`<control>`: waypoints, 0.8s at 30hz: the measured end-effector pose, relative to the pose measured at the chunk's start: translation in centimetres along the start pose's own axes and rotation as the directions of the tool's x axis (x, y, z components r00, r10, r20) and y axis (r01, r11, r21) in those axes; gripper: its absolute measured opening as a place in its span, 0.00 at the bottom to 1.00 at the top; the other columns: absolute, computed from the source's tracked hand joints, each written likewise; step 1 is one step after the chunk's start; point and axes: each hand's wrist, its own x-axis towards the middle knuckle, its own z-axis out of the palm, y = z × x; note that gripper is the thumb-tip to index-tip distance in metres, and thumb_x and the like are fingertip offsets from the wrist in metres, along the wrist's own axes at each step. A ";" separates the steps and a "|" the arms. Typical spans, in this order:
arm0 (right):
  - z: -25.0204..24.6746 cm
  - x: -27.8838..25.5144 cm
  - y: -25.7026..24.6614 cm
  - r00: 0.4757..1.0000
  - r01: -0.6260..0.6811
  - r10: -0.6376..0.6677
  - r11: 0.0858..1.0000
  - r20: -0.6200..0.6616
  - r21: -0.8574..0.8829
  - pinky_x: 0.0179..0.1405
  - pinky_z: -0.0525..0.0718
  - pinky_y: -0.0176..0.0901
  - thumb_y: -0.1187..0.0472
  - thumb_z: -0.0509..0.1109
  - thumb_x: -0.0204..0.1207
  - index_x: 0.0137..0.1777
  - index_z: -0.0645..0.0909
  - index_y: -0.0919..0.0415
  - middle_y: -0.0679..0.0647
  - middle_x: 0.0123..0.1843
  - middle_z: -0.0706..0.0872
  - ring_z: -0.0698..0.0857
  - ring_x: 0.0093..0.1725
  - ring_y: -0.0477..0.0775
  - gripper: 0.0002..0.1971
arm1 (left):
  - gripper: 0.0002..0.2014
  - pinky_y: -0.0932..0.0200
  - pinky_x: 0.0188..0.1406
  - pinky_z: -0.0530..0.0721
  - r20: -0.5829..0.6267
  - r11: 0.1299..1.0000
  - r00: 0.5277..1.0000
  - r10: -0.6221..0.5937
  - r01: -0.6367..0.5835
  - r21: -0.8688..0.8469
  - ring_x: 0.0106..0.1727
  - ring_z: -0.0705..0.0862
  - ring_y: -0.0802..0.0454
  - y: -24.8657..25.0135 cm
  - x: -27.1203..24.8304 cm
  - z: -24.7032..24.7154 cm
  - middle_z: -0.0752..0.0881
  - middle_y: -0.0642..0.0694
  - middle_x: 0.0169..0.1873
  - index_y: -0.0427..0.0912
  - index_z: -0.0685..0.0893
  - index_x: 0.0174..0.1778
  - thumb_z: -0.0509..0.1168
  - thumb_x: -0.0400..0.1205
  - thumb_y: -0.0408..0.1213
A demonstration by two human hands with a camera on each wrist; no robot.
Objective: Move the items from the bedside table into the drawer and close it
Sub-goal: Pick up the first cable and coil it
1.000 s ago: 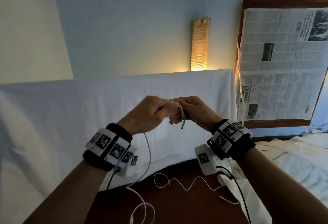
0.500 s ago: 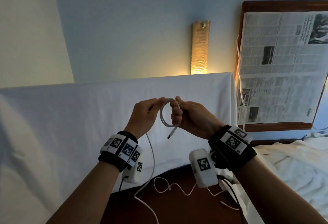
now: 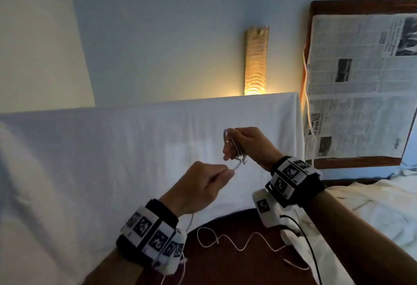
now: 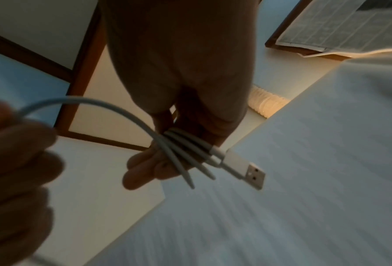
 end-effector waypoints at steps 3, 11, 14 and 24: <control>0.3 -0.6 0.4 0.997 0.037 -0.037 0.999 0.063 -0.011 0.34 0.83 0.44 0.60 0.58 0.86 0.42 0.80 0.71 0.59 0.28 0.87 0.86 0.27 0.54 0.17 | 0.21 0.57 0.28 0.69 -0.149 0.994 0.987 0.064 -0.050 0.093 0.25 0.67 0.57 1.0 2.1 -3.4 0.71 0.48 0.21 0.54 0.69 0.26 0.59 0.87 0.39; 1.8 -1.7 -0.8 0.986 -0.065 0.002 0.928 0.170 0.366 0.30 0.73 0.37 0.54 0.53 0.88 0.45 0.80 0.64 0.50 0.21 0.69 0.69 0.21 0.48 0.19 | 0.18 0.59 0.31 0.71 -0.356 0.972 0.934 0.032 0.054 0.228 0.27 0.70 0.53 -3.2 5.0 -6.0 0.73 0.50 0.23 0.46 0.72 0.32 0.56 0.88 0.45; 1.9 -1.6 -1.6 0.971 -0.151 0.040 0.868 0.238 0.473 0.30 0.74 0.35 0.53 0.53 0.88 0.44 0.77 0.61 0.48 0.22 0.69 0.70 0.22 0.46 0.18 | 0.19 0.69 0.30 0.69 -0.407 0.989 0.913 0.002 0.059 0.137 0.27 0.70 0.55 -4.5 4.3 -4.4 0.73 0.50 0.24 0.40 0.74 0.33 0.56 0.88 0.44; -1.4 0.8 -1.9 0.995 -0.052 0.093 0.788 -0.036 0.614 0.24 0.79 0.35 0.56 0.55 0.88 0.40 0.75 0.64 0.50 0.22 0.76 0.76 0.21 0.47 0.16 | 0.15 0.56 0.36 0.78 -0.138 0.948 0.950 -0.279 0.296 0.121 0.27 0.74 0.58 -8.7 -3.7 3.7 0.77 0.55 0.23 0.54 0.73 0.31 0.54 0.84 0.51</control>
